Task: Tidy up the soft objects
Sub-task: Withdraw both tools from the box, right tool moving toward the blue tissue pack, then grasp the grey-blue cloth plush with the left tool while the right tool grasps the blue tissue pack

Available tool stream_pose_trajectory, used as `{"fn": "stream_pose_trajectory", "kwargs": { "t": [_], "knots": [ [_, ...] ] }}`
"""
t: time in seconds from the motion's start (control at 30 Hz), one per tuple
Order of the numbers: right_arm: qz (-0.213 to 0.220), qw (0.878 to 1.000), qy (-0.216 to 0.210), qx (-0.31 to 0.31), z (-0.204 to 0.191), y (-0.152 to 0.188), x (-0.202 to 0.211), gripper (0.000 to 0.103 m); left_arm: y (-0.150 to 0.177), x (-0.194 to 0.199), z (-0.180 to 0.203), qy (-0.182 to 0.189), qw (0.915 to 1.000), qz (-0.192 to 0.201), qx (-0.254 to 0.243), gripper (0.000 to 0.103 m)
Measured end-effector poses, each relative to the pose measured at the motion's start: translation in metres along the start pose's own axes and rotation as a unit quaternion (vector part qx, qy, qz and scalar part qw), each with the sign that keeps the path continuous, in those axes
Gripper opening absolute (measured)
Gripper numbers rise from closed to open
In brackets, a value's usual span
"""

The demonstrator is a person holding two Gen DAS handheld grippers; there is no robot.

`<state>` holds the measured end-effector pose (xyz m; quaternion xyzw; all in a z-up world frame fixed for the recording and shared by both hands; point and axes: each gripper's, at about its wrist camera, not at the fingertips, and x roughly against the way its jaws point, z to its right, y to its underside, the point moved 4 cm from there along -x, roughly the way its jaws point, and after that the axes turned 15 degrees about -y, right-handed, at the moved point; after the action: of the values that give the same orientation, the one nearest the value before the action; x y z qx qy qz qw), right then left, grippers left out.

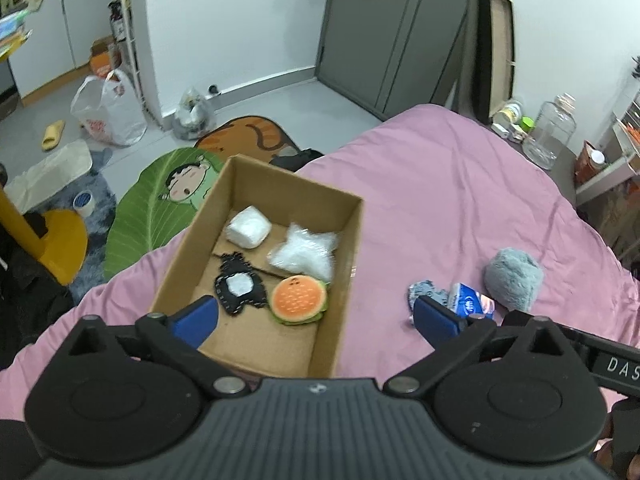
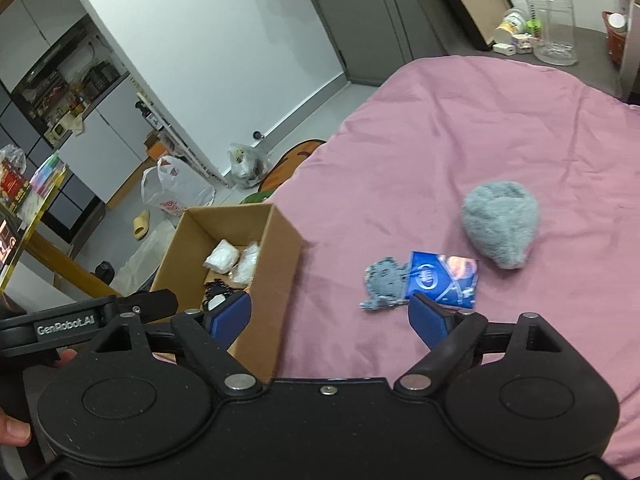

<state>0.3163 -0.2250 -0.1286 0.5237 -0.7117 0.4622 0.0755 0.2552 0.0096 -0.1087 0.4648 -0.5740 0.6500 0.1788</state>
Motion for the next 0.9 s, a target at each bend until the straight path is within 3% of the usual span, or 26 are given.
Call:
{"fn": "stream_pose_trajectory", "kwargs": {
  "t": [0.47, 0.9],
  "knots": [
    [0.016, 0.999, 0.002, -0.033, 0.046, 0.000, 0.017, 0.086, -0.001, -0.001, 0.049, 0.002, 0.9996, -0.003, -0.027, 0.103],
    [0.027, 0.997, 0.012, -0.072, 0.086, 0.007, 0.008, 0.085, 0.004, -0.019, 0.085, -0.002, 0.9994, -0.010, -0.033, 0.103]
  ]
}}
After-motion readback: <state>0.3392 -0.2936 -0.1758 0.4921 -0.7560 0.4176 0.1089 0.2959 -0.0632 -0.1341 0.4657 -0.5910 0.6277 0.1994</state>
